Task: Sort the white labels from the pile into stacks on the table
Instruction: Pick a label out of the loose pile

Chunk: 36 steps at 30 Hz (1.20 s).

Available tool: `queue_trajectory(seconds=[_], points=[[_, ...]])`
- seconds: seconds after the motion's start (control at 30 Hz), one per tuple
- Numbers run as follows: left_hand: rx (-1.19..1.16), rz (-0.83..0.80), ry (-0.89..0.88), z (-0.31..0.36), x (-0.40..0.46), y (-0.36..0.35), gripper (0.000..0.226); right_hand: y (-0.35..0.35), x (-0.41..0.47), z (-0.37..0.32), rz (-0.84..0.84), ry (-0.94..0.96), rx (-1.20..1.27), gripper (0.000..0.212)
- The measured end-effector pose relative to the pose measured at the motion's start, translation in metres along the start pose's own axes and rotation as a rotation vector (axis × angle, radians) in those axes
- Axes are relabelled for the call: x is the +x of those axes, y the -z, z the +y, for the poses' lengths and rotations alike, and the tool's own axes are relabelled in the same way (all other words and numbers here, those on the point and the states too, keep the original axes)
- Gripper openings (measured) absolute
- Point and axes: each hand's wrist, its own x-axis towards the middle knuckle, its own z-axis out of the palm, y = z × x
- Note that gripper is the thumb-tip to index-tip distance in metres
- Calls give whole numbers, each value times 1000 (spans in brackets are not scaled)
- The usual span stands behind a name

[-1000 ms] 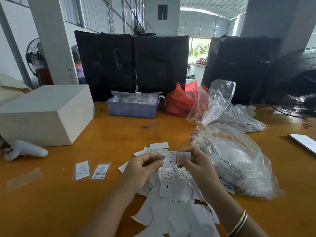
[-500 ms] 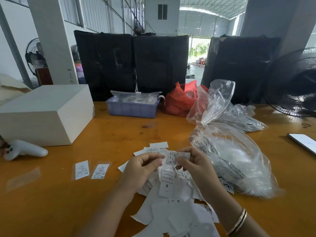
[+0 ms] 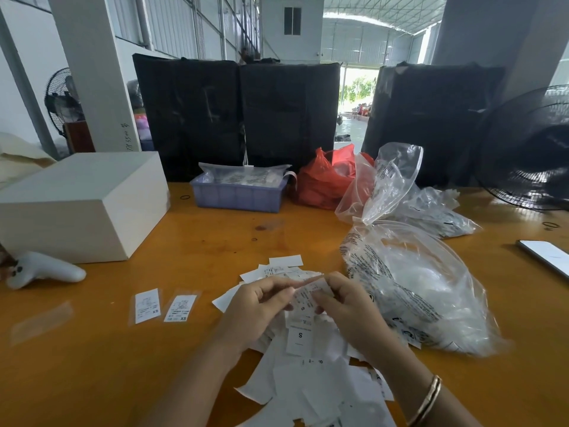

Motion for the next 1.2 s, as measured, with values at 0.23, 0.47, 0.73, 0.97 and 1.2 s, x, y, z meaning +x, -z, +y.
queue_trajectory(seconds=[0.23, 0.47, 0.73, 0.97, 1.2], points=[[-38, 100, 25, -2, 1, -1, 14, -1, 2, 3, 131, -61, 184, 19], [-24, 164, 46, -8, 2, -8, 12, -15, -1, 6, 157, -26, 149, 23], [-71, 198, 53, -6, 1, -8, 7, -21, -2, 5, 193, -85, 189, 14], [-116, 317, 49, -8, 1, -12, 7, -23, -8, -2, 89, -17, 116, 16], [-121, 161, 53, -4, 2, -3, 13, -14, -3, 4, 154, -63, 192, 29]])
